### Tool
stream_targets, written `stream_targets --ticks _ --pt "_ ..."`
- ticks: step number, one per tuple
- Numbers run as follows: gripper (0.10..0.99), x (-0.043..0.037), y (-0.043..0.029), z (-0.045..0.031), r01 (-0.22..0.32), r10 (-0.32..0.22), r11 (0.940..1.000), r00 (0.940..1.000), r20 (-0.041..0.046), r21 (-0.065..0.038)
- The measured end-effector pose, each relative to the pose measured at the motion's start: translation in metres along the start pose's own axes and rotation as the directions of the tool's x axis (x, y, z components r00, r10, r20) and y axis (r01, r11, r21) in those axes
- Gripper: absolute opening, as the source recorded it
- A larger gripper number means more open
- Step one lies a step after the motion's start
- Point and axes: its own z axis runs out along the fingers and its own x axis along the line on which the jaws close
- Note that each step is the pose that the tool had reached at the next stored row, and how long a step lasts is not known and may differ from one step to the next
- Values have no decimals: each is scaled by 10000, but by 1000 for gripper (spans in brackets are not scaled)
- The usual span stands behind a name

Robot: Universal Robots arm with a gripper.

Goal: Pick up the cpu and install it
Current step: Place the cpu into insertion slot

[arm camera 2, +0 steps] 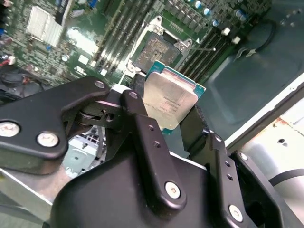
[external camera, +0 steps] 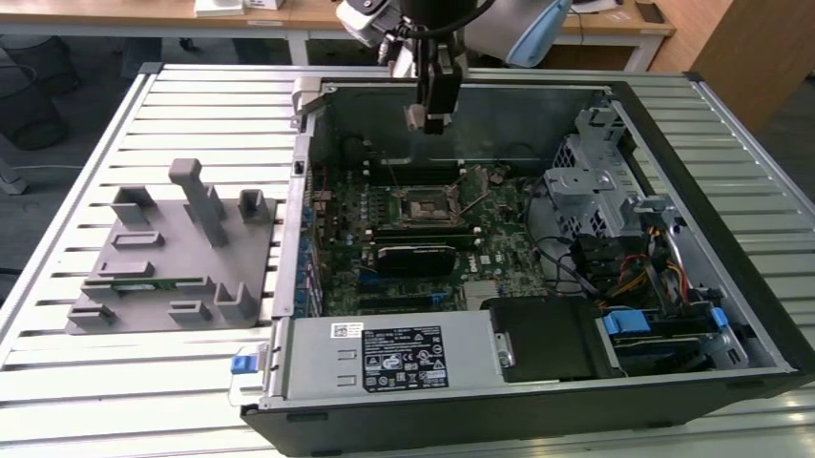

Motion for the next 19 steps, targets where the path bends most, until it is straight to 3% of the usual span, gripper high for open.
stream_targets --ticks 10,19 --pt "541 20 26 183 28 -28 10000 10000 -5 -2" --pt "541 19 42 303 29 -29 10000 10000 -22 -1"
